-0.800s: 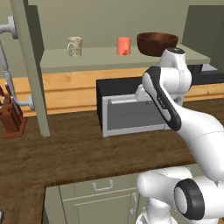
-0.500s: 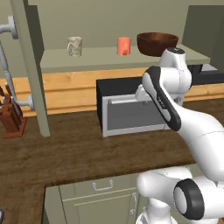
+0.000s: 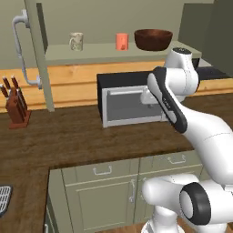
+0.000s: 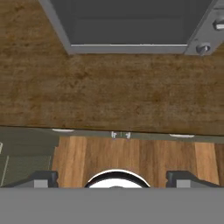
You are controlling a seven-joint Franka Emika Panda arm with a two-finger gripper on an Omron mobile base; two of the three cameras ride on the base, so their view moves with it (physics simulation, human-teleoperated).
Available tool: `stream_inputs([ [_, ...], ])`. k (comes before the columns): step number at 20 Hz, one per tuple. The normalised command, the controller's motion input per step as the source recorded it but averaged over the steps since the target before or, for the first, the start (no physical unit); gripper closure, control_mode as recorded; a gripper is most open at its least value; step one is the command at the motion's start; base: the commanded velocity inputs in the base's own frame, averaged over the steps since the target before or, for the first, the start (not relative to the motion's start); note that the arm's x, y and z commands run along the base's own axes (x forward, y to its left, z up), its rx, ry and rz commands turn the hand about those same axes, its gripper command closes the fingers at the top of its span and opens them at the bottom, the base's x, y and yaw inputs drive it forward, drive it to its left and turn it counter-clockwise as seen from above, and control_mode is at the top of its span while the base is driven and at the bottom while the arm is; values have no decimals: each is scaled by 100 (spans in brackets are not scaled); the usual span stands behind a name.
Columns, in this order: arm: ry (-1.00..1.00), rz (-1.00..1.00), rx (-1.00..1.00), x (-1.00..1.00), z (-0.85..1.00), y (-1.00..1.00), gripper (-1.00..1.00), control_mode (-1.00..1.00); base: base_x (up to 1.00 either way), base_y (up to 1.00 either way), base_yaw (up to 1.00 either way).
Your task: Gather all objects into one cabinet and sort the glasses and bowls to opposite sides.
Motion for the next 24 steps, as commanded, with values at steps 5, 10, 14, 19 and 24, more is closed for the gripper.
stream_inputs([
  [5,0,0,0,0,0,0,-100,100,-98,-9,0],
  [10,0,0,0,0,0,0,-100,100,-35,-2,0],
  [14,0,0,0,0,0,0,-100,100,0,0,0],
  [19,0,0,0,0,0,0,-100,100,-24,15,0],
  [24,0,0,0,0,0,0,-100,100,-3,7,0],
])
